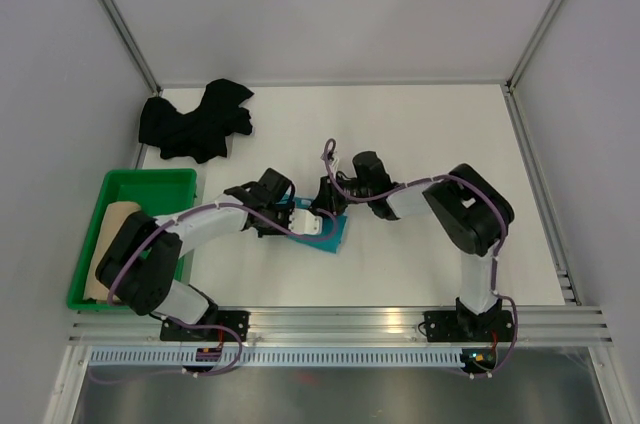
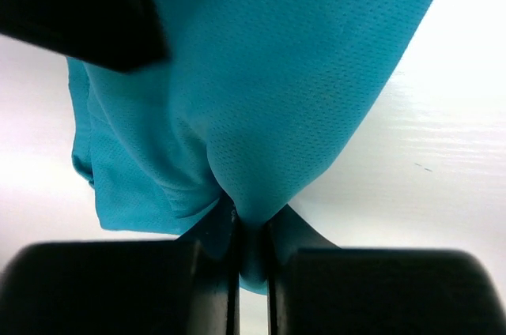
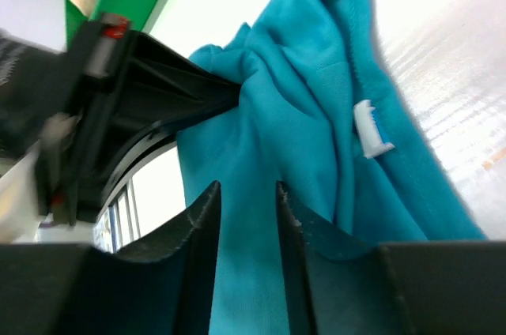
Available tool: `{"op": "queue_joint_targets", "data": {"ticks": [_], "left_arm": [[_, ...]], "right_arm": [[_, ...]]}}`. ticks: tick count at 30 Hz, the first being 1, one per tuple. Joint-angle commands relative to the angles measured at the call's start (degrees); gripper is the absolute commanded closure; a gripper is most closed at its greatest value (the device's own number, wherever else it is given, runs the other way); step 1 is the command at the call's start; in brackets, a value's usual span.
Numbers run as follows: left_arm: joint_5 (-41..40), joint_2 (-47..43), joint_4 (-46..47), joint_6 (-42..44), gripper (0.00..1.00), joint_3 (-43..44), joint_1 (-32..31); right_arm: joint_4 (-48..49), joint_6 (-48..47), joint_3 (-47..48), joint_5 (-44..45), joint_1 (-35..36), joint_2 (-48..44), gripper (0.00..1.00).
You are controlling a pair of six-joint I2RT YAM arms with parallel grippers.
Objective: Roll the t-shirts
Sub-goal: Roll the tshirt
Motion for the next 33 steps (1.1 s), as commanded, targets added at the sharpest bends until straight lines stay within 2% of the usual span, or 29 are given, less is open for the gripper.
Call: {"op": "queue_joint_targets", "data": {"ticks": [1,5,12,15,16,17,18,19,20,23,27,33], "left_arm": [[8.76,0.81,-12.54,-3.75,0.98,2.38,1.36],[12.99,1.51,-21.52,-3.84,0.98,8.35,3.99],[19.33,3.0,-29.1,0.63,0.98,11.79,8.65],[20.56,5.28,-31.56,1.96,0.97,13.55,9.89],[20.65,5.82,-31.74,1.96,0.97,14.34,10.15],[20.83,6.43,-32.18,2.22,0.97,14.87,10.59],[21.09,6.87,-32.36,2.31,0.97,15.22,10.77],[21.35,7.4,-32.53,2.4,0.96,15.66,10.77],[21.36,7.49,-32.53,2.66,0.96,15.75,10.94],[21.44,7.75,-32.53,3.36,0.95,16.02,11.03],[20.66,8.37,-32.62,3.98,0.94,16.19,10.95],[20.56,9.34,-33.06,4.51,0.94,16.63,11.03]], "right_arm": [[-2.0,-4.75,-2.77,0.21,-2.01,-8.77,0.59],[-9.2,-13.97,-6.38,5.04,-2.37,-17.21,0.55],[-7.81,-24.26,-15.61,8.74,-2.45,-31.97,0.52],[-6.58,-32.86,-20.35,7.59,-2.02,-38.39,0.48],[-6.58,-35.93,-23.41,8.55,-1.41,-40.06,0.46],[-6.67,-43.88,-25.0,12.13,-0.27,-43.29,0.45],[-6.58,-47.26,-27.81,14.34,3.48,-44.54,0.4],[-6.32,-53.13,-28.7,16.62,5.87,-45.17,0.39],[-6.4,-54.66,-29.15,19.43,10.33,-45.0,0.37],[-6.41,-57.56,-28.54,24.9,15.02,-42.29,0.35],[-1.49,-61.53,-28.63,32.19,18.11,-40.26,0.3],[-3.77,-64.26,-25.2,32.3,20.04,-34.02,0.28]]}}
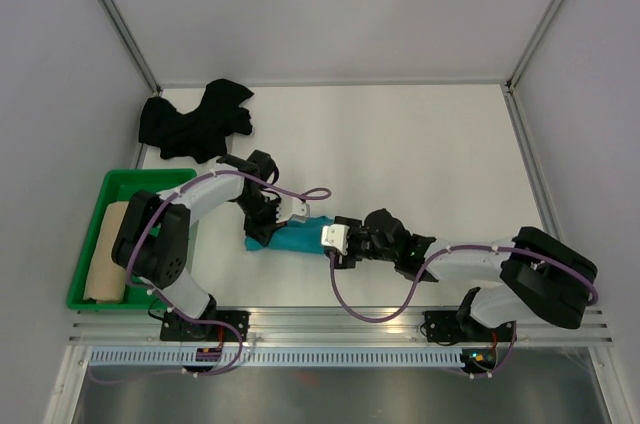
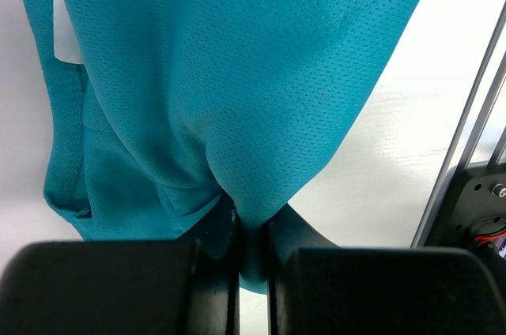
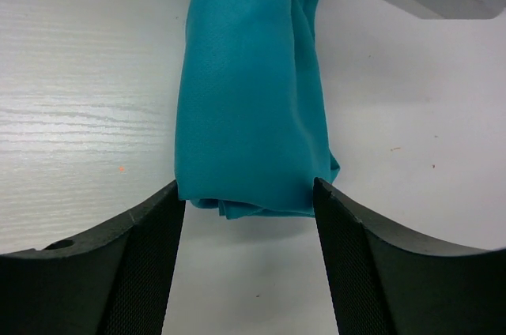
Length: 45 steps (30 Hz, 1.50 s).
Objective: Roll the t-shirts
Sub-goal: Roll the tshirt
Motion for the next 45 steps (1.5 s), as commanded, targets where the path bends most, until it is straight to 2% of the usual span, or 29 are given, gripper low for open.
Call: {"op": "queue_joint_targets", "data": {"ticks": [1,7,10,13,14,16,17,22,26,33,37,40,42,43,45], "left_arm": [[2.29,0.7,-1.39,3.35,0.94,1.99,0.19],[2.47,1.05,-1.57,3.62,0.93,2.16,0.63],[2.91,1.49,-2.0,3.44,0.92,2.78,0.63],[3.52,1.23,-2.1,2.74,0.86,3.22,0.63],[3.61,1.06,-2.1,2.56,0.77,3.05,0.63],[3.44,0.62,-2.18,1.6,0.65,2.78,0.72],[3.09,0.44,-2.1,1.42,0.58,2.34,0.81],[3.08,-2.1,-1.13,1.16,0.47,-0.64,2.91],[4.04,-3.95,-0.16,-0.34,0.46,-1.7,3.36],[3.96,-7.55,0.98,-1.74,0.42,-4.51,3.53],[3.87,-10.37,4.22,-4.28,0.4,-6.97,3.8],[4.14,-10.99,9.93,-8.67,0.41,-8.47,3.8],[4.14,-10.72,12.13,-10.26,0.48,-9.0,3.79],[4.66,-10.03,12.14,-10.45,0.66,-8.91,3.79],[5.54,-9.58,11.27,-10.8,0.88,-8.56,3.97]], "right_arm": [[1.07,-4.02,2.74,-0.75,0.72,3.49,0.28],[-2.1,-1.92,3.53,-1.38,0.72,5.78,0.28],[-2.98,1.42,5.81,0.11,0.81,9.64,0.35],[-3.07,5.72,8.18,1.34,0.64,12.55,0.73],[-3.33,6.6,8.88,1.86,0.72,12.9,0.87],[-4.65,10.02,9.15,0.74,-0.23,12.03,0.96],[-5.0,11.35,9.33,-2.58,-1.11,11.33,0.97],[-8.25,19.09,10.02,-12.53,-8.49,9.56,0.98],[-10.19,23.3,11.7,-17.99,-9.99,12.02,0.97],[-3.52,32.53,9.42,-23.26,-15.35,12.03,0.98],[-2.55,34.12,8.54,-24.58,-15.62,12.55,0.98],[-1.31,35.26,8.01,-25.72,-16.06,12.82,0.98],[-1.4,35.79,8.1,-26.42,-16.41,12.91,0.98],[-1.49,35.88,8.01,-26.52,-16.76,12.73,0.98],[-2.97,36.06,8.01,-26.96,-17.12,12.21,0.98]]}}
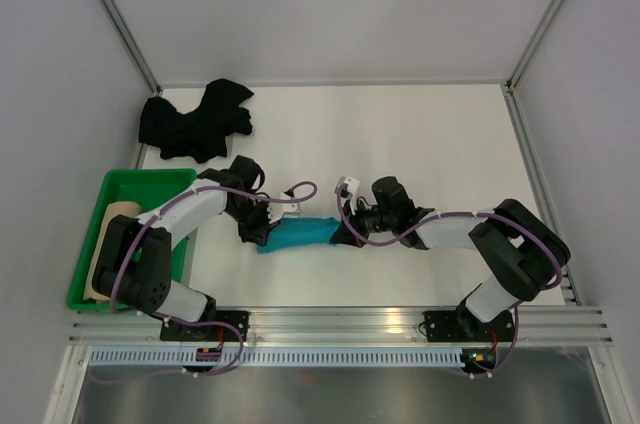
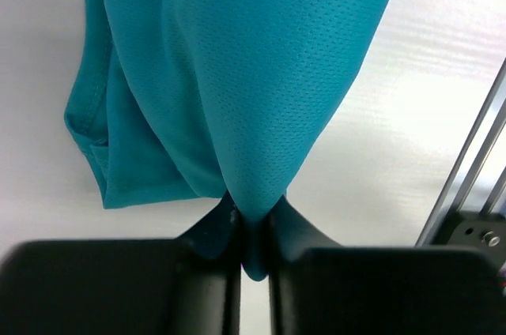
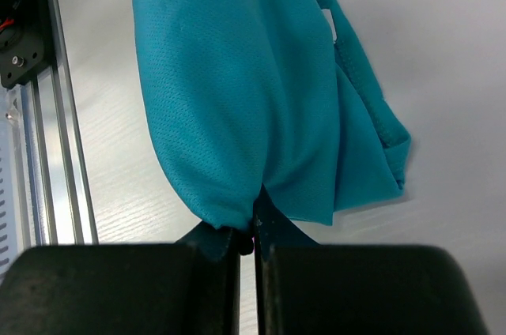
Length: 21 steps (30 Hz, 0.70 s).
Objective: Roll the t-shirts
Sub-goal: Roll the tshirt
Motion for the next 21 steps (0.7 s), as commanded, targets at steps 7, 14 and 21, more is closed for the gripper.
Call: {"op": "queue_joint_targets", "data": {"ticks": [7,14,21], "left_arm": [[8.66,1.13,-12.6,4.76,0.98,4.62,5.46],[8.04,6.75,-15.79,6.87,0.88,6.38,5.64],[14.19,8.27,-13.33,1.18,0.5,10.51,8.62]], "right_arm": [[-6.11,4.87,-3.6,-8.22,-2.04,-4.71,0.99],[-6.2,13.49,-3.27,-12.71,-5.38,2.47,1.0],[-9.71,16.22,1.75,-13.68,-8.11,8.47,1.0]]}}
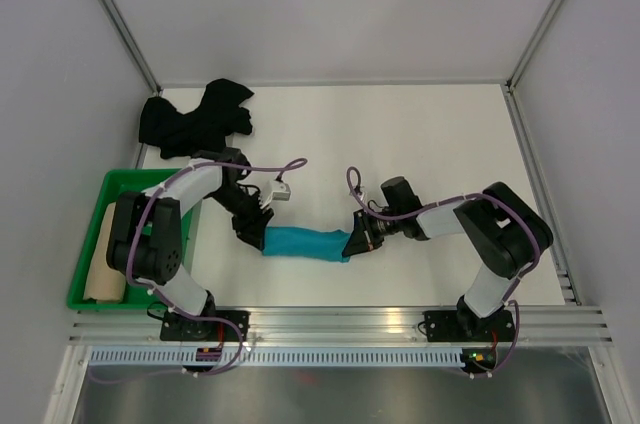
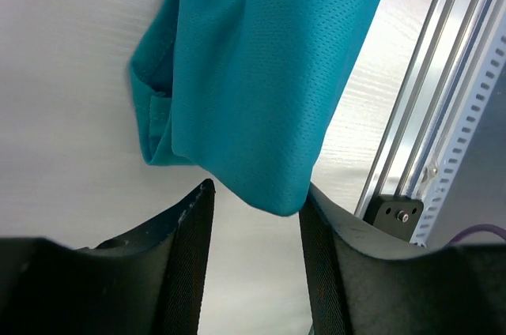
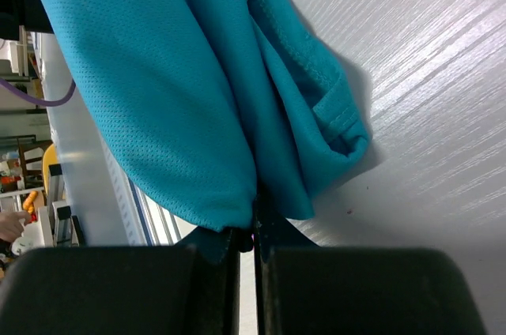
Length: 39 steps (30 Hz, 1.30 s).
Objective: Roll the t-shirts
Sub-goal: Roll the tshirt
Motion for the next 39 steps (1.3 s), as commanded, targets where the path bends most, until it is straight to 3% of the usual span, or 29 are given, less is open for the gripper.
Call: {"op": "queue_joint_targets", "data": {"ticks": [1,4,12,14,15,16,17,24,25,28,29,33,39], "left_arm": [[5.7,-2.17,0.68,-2.64,0.48,2.41,1.37],[9.48,-4.54,3.14,-5.28,0.43,0.83,1.37],[10.29,-5.78,11.14,-14.42,0.42,-0.5,1.37],[9.85,-4.73,12.64,-16.09,0.54,-1.2,1.28],[9.85,-4.2,12.64,-16.53,0.68,-1.46,1.28],[9.59,-3.76,12.64,-16.97,0.94,-1.55,1.28],[9.24,-3.58,12.73,-17.84,0.97,-1.81,1.28],[6.6,-8.5,10.18,-18.12,0.98,-3.75,1.37],[5.9,-7.98,10.62,-18.64,0.98,-3.75,1.37],[4.58,-3.87,12.99,-22.06,0.98,-2.53,1.37],[4.14,-2.71,13.87,-23.73,0.98,-1.82,1.46],[3.08,0.81,15.28,-25.41,0.98,-1.29,1.46],[3.61,1.87,15.89,-26.03,0.98,-1.12,1.54]], "right_arm": [[-2.58,1.43,1.81,0.0,-0.59,0.14,1.0],[-3.03,1.16,1.9,0.18,-0.59,-0.65,1.0],[-4.78,0.37,3.13,0.79,-0.59,-0.04,1.0],[-5.48,0.19,3.22,1.67,-0.59,-0.47,0.99],[-5.75,0.19,3.22,2.02,-0.59,-0.65,0.99],[-6.01,0.19,3.13,2.46,-0.59,-0.91,0.99],[-6.97,0.28,2.96,2.81,-0.59,-1.26,1.0],[-11.11,0.1,-0.64,4.23,4.07,-8.03,0.98],[-10.94,-0.59,-0.65,3.88,4.07,-8.21,0.95],[-13.29,-1.74,1.98,4.92,3.19,-5.85,0.69],[-14.53,-2.52,3.82,6.58,2.32,-5.4,0.56],[-16.39,-4.99,4.54,11.86,2.05,-8.89,0.44],[-6.56,-4.2,-2.22,11.87,2.75,-17.95,0.32]]}}
